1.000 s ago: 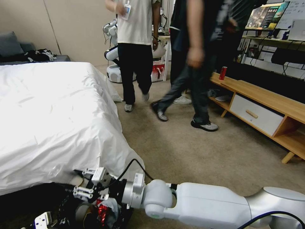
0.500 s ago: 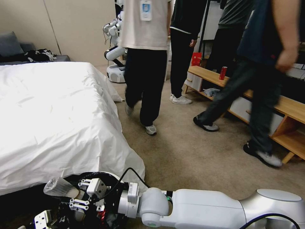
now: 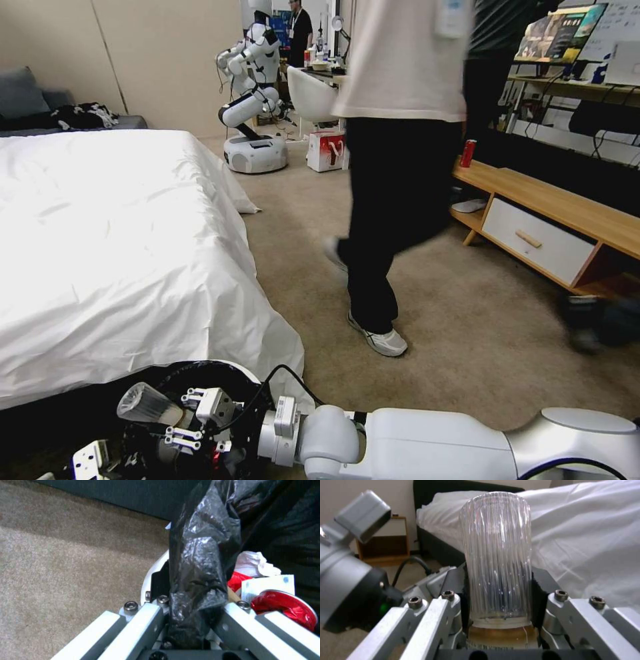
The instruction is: Pick up the trash bin, then pick up the garbage from the floor and place it into the trash bin.
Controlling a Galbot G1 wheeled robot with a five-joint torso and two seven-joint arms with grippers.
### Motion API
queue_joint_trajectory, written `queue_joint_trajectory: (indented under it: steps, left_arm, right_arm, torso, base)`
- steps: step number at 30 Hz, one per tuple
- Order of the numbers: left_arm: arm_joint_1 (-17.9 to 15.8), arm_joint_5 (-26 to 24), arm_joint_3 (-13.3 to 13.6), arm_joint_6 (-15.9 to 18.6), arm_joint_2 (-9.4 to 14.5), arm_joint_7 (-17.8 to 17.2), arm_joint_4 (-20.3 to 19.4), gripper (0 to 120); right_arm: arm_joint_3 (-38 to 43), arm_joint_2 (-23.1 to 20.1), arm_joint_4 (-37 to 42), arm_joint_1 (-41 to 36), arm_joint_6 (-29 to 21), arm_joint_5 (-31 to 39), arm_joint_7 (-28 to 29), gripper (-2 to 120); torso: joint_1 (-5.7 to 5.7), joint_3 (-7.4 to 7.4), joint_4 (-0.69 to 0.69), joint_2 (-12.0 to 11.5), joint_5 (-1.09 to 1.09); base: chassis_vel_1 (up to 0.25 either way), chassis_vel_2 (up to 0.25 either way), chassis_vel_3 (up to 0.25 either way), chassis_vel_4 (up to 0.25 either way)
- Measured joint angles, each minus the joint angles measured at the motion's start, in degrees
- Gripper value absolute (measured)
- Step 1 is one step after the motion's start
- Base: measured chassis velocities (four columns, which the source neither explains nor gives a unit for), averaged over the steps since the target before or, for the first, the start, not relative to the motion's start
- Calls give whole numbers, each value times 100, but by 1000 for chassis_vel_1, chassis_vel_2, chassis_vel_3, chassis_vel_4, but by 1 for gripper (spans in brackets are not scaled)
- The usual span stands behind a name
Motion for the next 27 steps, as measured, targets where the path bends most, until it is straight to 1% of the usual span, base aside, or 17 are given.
queue_joint_trajectory:
  steps: [9,27]
  left_arm:
    - [-8,3,-2,0,-9,8,26,0]
    - [-61,-23,-7,0,4,11,78,0]
  right_arm:
    - [-31,86,-264,-106,125,-196,-35,32]
    - [-82,222,-450,-97,203,-209,-62,32]
  torso:
    - [0,0,0,0,0]
    - [0,0,0,0,0]
  base:
    - [0,0,0,0]
    - [0,0,0,0]
